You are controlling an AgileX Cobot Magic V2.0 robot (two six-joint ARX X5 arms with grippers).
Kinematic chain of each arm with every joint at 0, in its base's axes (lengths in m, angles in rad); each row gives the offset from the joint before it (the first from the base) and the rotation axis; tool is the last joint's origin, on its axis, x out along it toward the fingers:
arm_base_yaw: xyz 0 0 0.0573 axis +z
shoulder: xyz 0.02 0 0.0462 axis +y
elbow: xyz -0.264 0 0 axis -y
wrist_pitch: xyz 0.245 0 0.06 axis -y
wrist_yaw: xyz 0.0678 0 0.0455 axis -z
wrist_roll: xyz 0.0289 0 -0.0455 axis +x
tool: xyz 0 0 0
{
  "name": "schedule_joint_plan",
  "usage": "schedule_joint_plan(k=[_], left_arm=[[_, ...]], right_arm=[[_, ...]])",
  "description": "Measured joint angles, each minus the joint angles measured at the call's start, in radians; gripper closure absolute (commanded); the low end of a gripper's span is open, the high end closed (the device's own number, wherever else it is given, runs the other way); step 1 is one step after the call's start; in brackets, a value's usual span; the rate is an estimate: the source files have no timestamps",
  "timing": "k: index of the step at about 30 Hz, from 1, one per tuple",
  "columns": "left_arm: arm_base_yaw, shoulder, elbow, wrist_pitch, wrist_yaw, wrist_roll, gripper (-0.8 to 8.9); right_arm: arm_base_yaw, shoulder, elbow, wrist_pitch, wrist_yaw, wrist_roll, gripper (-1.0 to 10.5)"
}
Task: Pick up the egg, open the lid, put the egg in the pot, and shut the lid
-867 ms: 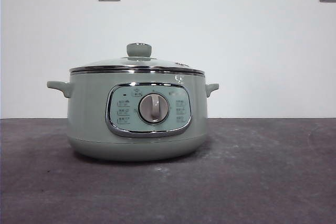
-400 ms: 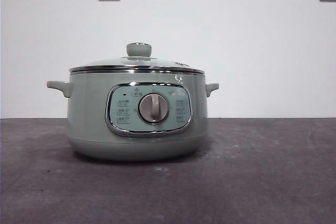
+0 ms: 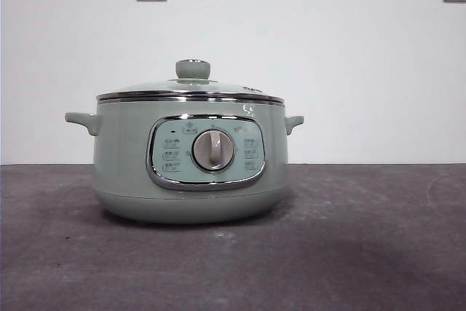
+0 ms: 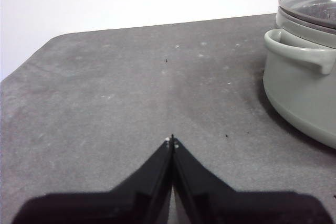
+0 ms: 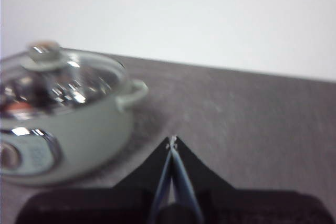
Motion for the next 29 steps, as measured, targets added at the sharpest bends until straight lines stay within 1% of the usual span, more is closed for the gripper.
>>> schedule_joint_plan(k=[4, 8, 12, 22, 29], left_arm=[[0.000, 0.000, 0.000, 0.000, 0.000, 0.000, 8.17], [0.000, 0.000, 0.000, 0.000, 0.000, 0.000, 8.17], [0.000, 0.000, 0.000, 0.000, 0.000, 0.000, 8.17], [0.000, 0.000, 0.000, 0.000, 0.000, 0.000, 8.17], [0.000, 0.000, 0.000, 0.000, 0.000, 0.000, 8.17]], right_arm=[[0.000, -0.080, -0.109, -0.008, 0.034, 0.041, 9.5], [0.000, -0.127, -0.176, -0.008, 0.035, 0.075, 9.5], [0.000, -0.155, -0.216, -0.029, 0.035, 0.092, 9.5], [0.000, -0.190, -0.223, -0.024, 0.038, 0.119, 9.5], [0.000, -0.190, -0.223, -0.024, 0.038, 0.123, 9.5]])
